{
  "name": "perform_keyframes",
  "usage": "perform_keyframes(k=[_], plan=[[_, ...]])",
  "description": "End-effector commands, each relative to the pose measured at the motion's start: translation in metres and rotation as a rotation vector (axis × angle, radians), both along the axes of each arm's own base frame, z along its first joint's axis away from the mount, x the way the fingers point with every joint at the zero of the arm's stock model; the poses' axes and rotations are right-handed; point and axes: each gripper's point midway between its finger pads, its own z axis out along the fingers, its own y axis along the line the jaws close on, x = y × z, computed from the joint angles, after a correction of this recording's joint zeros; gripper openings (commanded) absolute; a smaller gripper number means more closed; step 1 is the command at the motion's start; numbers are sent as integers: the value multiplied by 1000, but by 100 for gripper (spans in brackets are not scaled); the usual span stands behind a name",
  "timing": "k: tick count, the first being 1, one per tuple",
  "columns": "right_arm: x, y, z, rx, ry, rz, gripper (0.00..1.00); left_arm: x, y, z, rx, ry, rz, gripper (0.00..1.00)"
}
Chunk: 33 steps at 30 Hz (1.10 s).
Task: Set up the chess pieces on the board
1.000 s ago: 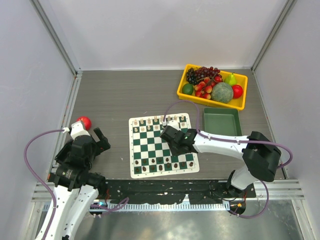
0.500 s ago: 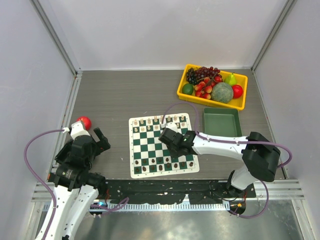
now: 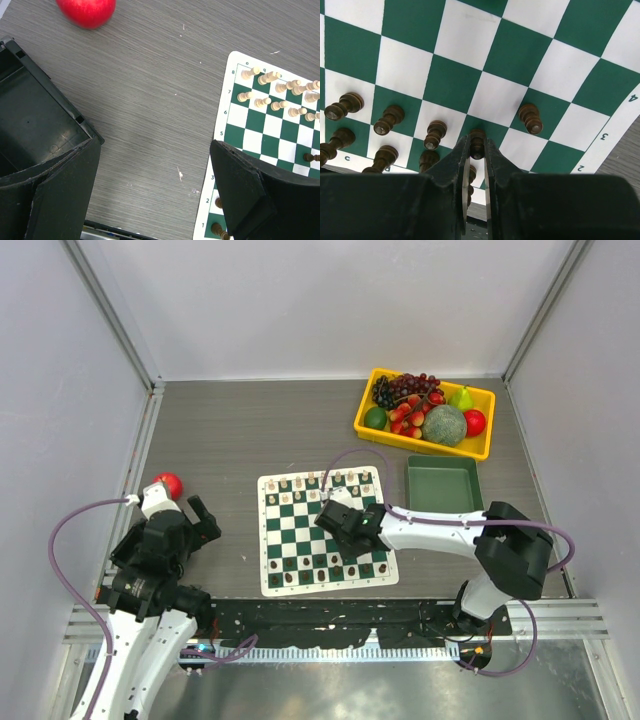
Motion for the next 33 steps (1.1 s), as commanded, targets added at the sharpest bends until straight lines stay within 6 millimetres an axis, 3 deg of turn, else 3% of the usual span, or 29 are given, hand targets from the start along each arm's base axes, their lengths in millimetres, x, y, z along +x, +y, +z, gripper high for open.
perform_keyframes(k=[1, 9, 13, 26, 30, 33], plan=[[2, 2, 1, -6, -18, -22, 17, 4, 0, 3, 1, -15, 3, 99], [-1, 4, 0, -2, -9, -12, 18, 4, 0, 3, 1, -15, 3, 99], [0, 5, 3, 7, -19, -12, 25, 4, 0, 2, 0, -14, 4, 99], [17, 14, 47, 90, -125, -22, 34, 4, 0, 3, 1, -17, 3, 99], [27, 5, 63, 92, -187, -54, 36, 4, 0, 3, 0, -18, 3, 99], [35, -6, 63, 84, -197, -91, 37, 4, 1, 3, 2, -17, 5, 99]])
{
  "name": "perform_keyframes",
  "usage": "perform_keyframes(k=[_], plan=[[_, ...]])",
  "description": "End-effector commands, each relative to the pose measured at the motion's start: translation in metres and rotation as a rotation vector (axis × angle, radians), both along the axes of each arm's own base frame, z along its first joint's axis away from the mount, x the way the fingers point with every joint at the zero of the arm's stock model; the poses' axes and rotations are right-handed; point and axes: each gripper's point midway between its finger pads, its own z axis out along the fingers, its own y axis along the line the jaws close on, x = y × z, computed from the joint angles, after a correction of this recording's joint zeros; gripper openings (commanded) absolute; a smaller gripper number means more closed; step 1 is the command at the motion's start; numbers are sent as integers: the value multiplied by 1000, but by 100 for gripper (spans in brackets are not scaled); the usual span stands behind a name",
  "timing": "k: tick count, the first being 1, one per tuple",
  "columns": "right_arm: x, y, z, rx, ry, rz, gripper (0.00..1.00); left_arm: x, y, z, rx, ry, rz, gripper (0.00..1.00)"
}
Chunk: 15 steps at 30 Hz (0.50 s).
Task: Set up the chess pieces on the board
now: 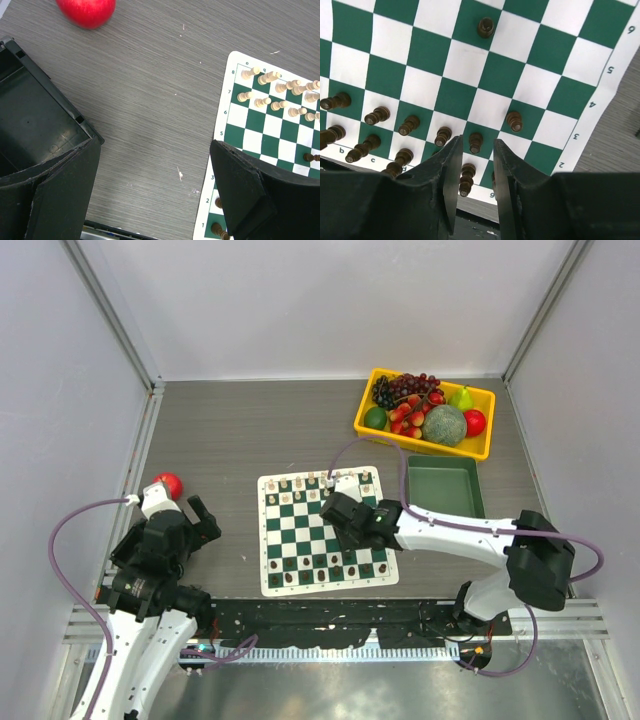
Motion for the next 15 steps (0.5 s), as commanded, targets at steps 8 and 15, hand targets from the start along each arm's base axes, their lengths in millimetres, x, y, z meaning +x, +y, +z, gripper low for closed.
perform_keyframes(k=[8, 15], plan=[[29, -16, -2, 4, -7, -64, 40, 4, 0, 3, 2, -18, 3, 99], [32, -12, -21, -12, 24, -65, 39, 4, 1, 3, 3, -17, 6, 99]])
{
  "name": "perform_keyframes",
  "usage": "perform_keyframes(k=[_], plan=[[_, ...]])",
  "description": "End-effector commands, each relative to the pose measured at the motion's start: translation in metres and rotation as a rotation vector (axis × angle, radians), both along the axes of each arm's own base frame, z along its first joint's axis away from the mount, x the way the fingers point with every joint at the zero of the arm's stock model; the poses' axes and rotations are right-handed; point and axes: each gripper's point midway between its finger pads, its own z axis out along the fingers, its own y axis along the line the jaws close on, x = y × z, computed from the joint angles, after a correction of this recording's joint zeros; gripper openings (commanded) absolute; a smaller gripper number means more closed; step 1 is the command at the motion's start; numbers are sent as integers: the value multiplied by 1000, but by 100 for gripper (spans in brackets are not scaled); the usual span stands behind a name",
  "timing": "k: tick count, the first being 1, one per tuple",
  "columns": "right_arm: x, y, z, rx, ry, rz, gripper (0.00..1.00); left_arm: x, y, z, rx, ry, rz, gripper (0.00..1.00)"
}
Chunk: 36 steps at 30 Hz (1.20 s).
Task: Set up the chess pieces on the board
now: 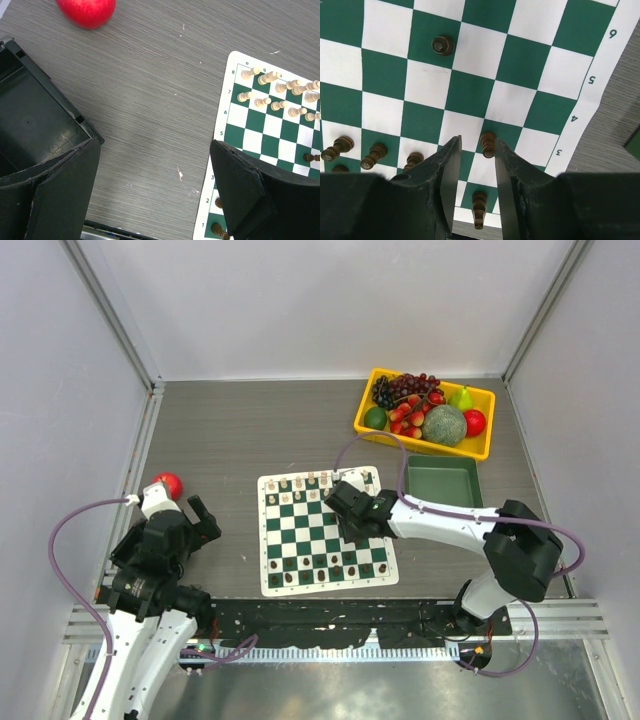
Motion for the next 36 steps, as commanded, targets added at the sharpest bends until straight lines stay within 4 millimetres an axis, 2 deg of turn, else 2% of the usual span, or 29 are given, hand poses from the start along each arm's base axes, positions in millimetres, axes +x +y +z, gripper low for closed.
perform_keyframes(k=[1, 14, 19, 27, 36], plan=[[5, 4, -5, 13, -7, 3, 39, 4, 1, 3, 3, -17, 6, 99], [0, -10, -18, -13, 22, -21, 38, 4, 1, 2, 4, -12, 6, 99], [-2, -8, -21, -5, 34, -13, 33, 4, 1, 2, 4, -12, 6, 99], [-2, -6, -14, 15, 25, -4, 18, 4, 1, 3, 3, -15, 6, 99], [-17, -16, 2, 83, 24, -26, 15, 4, 0, 3, 1, -15, 2, 99]])
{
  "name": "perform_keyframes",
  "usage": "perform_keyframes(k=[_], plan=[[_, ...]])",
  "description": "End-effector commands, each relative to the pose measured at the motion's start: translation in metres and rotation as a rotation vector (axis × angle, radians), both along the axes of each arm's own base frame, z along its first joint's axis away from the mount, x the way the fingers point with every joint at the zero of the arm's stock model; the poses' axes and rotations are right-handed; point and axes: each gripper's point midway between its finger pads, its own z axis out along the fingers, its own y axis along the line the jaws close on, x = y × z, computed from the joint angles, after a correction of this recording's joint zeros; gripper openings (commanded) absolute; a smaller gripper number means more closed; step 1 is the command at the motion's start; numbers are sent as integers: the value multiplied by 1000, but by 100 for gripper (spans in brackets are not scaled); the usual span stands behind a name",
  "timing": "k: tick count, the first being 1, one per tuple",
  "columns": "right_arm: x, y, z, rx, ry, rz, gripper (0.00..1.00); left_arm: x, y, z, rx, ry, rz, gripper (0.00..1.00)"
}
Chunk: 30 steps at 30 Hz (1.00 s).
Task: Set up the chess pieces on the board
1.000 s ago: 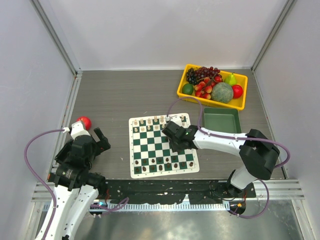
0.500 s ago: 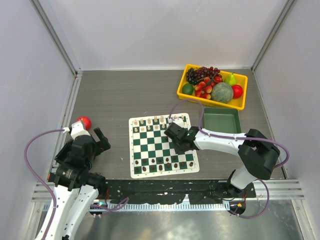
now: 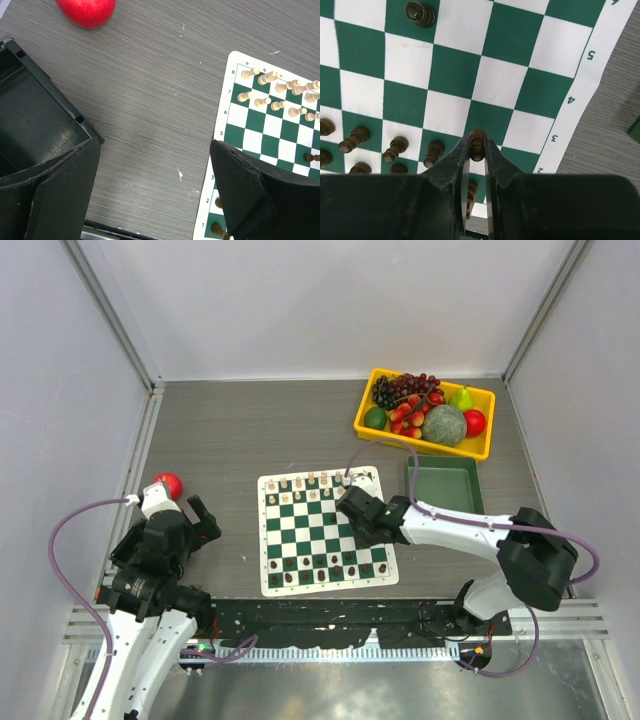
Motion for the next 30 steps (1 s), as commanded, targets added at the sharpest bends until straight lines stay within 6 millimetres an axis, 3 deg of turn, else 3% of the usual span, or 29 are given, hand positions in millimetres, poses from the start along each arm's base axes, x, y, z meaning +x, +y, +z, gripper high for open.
perform_keyframes(k=[1, 30], plan=[[-6, 0, 16, 76, -22, -27, 15, 4, 0, 3, -1, -16, 3, 99], [-29, -7, -9, -6, 50, 9, 15, 4, 0, 3, 0, -15, 2, 99]])
